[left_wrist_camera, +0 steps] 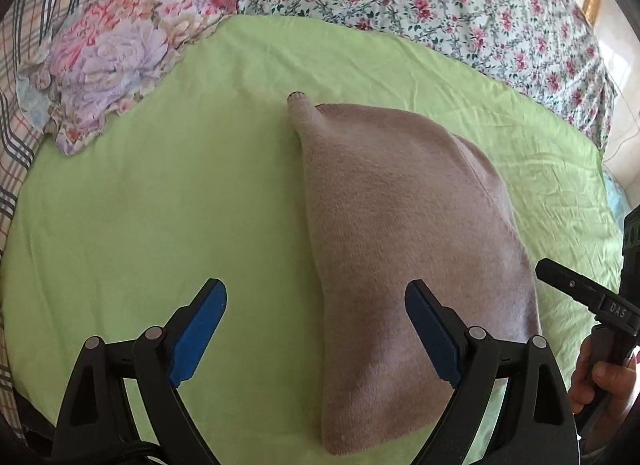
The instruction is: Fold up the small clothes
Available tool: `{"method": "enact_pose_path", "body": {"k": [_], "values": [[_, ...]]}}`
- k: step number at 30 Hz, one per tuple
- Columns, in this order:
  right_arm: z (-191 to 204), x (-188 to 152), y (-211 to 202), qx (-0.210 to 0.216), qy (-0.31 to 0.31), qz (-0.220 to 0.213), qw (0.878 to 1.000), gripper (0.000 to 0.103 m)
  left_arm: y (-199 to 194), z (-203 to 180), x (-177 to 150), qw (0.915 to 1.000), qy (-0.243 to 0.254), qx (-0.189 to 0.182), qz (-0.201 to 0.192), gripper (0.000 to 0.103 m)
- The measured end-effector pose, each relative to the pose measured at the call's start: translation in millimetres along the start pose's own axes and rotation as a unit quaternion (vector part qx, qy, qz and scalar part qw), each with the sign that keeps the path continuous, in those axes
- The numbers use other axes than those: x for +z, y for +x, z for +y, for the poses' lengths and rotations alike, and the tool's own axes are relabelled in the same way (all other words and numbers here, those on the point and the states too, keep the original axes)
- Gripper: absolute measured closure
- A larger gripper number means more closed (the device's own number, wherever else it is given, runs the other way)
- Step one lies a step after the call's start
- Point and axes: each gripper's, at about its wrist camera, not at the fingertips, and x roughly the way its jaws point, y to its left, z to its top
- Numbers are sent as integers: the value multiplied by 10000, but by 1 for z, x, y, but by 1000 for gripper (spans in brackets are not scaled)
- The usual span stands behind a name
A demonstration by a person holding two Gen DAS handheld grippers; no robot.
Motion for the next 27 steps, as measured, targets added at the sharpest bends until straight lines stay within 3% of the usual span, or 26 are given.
{"method": "enact_pose_path", "body": {"k": [3, 5, 7, 9, 13, 19, 27], "values": [[0, 9, 12, 134, 47, 25, 9999, 41, 12, 7, 5, 9998, -143, -65, 84, 12], [0, 12, 23, 176, 87, 72, 9998, 44, 19, 10, 6, 9992, -279, -251, 133, 11], [-2, 13, 34, 178, 111, 184, 9996, 55, 24, 11, 6, 9988, -324, -333, 146, 11], [-2, 12, 36, 251, 128, 211, 9994, 82, 32, 8, 7, 9988, -270, -357, 180, 11], [3, 19, 8, 232, -100, -129, 9996, 87, 29, -8, 9, 9992, 13, -363, 162, 20], [-9, 13, 39, -177, -176, 221, 9994, 87, 44, -26, -2, 9986, 318, -241, 346, 19], [0, 16, 9, -353, -300, -17, 9989, 72, 24, -23, -5, 9988, 432, -100, 209, 19]]}}
